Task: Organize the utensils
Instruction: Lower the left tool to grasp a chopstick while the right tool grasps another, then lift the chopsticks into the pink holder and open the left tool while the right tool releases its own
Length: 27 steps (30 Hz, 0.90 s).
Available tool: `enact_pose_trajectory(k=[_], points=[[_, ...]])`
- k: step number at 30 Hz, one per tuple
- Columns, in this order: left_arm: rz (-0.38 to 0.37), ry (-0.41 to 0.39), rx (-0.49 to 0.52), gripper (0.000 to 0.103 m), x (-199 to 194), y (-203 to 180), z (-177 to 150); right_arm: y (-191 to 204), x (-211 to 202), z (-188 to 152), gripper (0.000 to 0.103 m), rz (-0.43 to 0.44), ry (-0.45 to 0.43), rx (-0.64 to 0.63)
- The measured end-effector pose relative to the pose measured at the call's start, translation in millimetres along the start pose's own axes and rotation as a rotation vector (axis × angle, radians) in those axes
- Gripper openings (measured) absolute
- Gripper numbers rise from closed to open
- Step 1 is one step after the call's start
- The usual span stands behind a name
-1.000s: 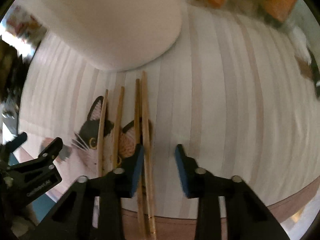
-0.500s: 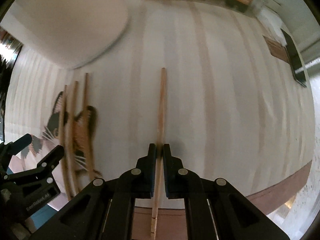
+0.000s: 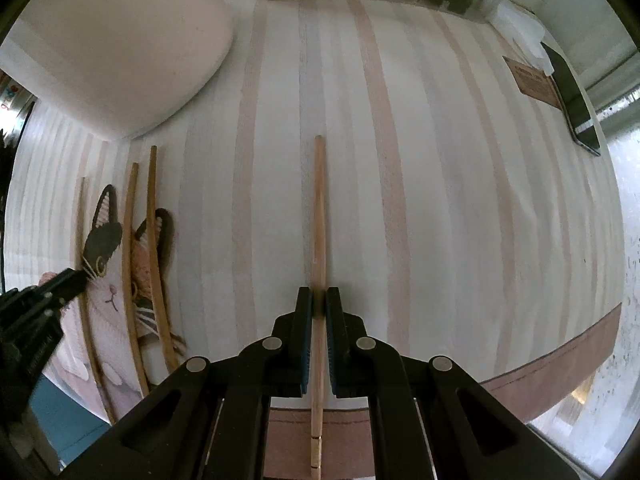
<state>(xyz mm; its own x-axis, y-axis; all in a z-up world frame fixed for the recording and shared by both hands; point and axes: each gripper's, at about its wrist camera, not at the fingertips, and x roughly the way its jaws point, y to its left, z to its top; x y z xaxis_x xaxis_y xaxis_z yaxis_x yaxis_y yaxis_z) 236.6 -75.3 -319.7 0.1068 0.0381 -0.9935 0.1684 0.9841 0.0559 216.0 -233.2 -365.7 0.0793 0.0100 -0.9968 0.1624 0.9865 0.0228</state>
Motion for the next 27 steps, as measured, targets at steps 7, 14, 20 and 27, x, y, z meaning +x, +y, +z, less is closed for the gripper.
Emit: enact_pose_trajectory(k=[7,14,20,27], points=[[-0.016,0.009,-0.023,0.005,-4,25,7,-3,0,-4,0.007,0.007,0.028,-0.004],[-0.023,0.015,-0.02,0.006,-5,35,8,-4,3,15,0.008,-0.007,0.06,0.005],[-0.025,0.015,-0.023,0.006,0,35,11,18,4,24,0.01,-0.042,0.052,-0.006],[-0.021,0.008,-0.014,0.005,2,33,12,26,3,34,0.007,-0.039,0.033,0.006]])
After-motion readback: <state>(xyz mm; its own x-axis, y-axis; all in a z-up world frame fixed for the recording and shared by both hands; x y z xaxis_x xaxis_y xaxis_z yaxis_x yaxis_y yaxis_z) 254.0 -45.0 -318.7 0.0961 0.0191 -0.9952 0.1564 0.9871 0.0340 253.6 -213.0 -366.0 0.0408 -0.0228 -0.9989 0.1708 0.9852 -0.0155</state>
